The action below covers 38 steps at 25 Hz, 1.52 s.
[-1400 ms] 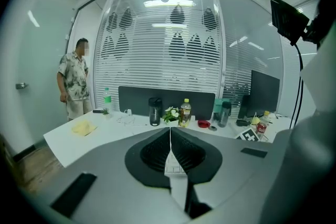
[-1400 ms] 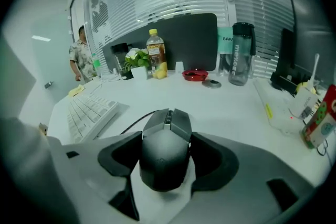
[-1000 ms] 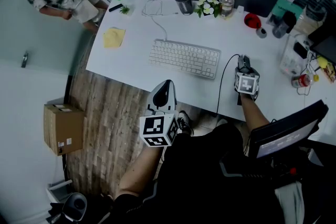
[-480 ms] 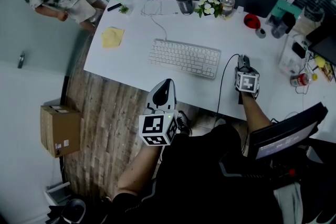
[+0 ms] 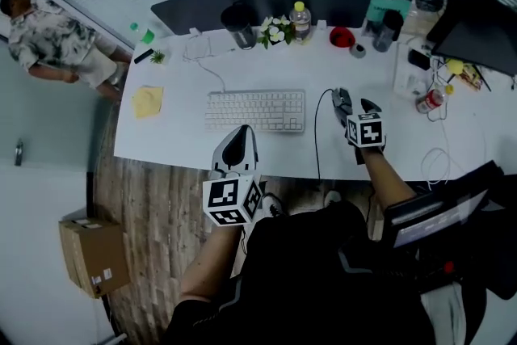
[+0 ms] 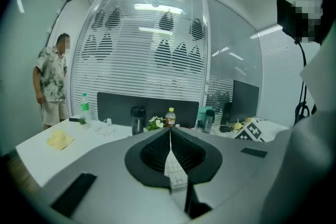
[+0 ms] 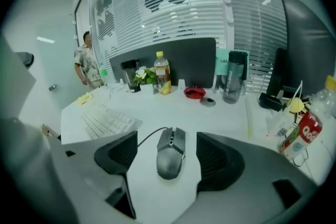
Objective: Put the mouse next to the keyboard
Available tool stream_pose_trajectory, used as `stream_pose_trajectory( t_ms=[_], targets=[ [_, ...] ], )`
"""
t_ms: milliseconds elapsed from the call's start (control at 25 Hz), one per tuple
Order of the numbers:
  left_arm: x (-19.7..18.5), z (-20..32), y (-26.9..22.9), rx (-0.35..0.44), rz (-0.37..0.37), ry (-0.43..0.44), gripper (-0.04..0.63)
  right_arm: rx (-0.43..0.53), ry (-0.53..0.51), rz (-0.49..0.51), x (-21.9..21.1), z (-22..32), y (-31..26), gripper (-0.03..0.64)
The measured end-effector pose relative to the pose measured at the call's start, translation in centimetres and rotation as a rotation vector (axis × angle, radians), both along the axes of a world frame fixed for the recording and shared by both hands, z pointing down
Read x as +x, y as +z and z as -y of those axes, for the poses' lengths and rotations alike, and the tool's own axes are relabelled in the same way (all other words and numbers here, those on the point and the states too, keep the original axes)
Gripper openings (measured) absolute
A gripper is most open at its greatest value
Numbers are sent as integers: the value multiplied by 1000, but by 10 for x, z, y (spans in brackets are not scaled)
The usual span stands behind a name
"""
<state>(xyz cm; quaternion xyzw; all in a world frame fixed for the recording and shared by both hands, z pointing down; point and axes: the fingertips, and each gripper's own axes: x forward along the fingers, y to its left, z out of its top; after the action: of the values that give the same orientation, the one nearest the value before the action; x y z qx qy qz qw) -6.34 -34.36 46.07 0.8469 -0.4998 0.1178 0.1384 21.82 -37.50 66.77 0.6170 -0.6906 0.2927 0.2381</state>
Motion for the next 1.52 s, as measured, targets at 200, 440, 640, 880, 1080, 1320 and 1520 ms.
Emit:
stream_pose_trajectory(
  t_ms=[200,440,640,880,1080,1320,1520],
  targets=[
    [13,12,-18,36,-25,71,31,136,23,24,5,0,-73,336],
    [30,19,-46,94,-50,163,31,275,10,42,-3,-11,-153,319],
    [40,28,-63,123,-65,193,30,360,-6,42,-12,-25,-204,304],
    [54,34,-85,136,-117,233,29,449,-2,47,-14,-49,-256,237],
    [64,29,-98,151,-127,268,29,522,-39,49,-24,-69,-299,174],
    [72,15,-108,186,-106,292,29,596,-37,45,-28,-92,-338,71],
    [76,5,-120,199,-115,310,29,617,-5,30,-24,-106,-353,0]
  ],
)
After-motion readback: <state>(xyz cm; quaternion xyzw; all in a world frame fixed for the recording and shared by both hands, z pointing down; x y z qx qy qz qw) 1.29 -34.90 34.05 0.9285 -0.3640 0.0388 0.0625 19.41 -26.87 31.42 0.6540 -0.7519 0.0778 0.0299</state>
